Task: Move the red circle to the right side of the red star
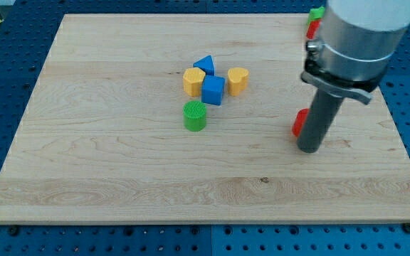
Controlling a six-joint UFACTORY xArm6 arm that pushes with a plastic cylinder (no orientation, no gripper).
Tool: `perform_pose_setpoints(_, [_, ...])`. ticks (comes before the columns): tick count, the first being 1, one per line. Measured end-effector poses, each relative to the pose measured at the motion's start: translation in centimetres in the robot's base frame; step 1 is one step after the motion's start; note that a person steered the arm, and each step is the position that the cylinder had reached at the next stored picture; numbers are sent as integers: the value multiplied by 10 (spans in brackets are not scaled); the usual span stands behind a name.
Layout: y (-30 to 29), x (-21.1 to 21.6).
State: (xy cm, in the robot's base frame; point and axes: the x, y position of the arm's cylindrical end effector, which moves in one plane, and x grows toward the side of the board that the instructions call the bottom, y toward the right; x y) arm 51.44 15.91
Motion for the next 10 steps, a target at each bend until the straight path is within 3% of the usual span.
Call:
perform_pose_setpoints(3, [-29,-28])
perform_pose_setpoints(6, [21,-85])
perform_pose_setpoints(8, [57,-73])
perform_pose_setpoints(10, [59,-117])
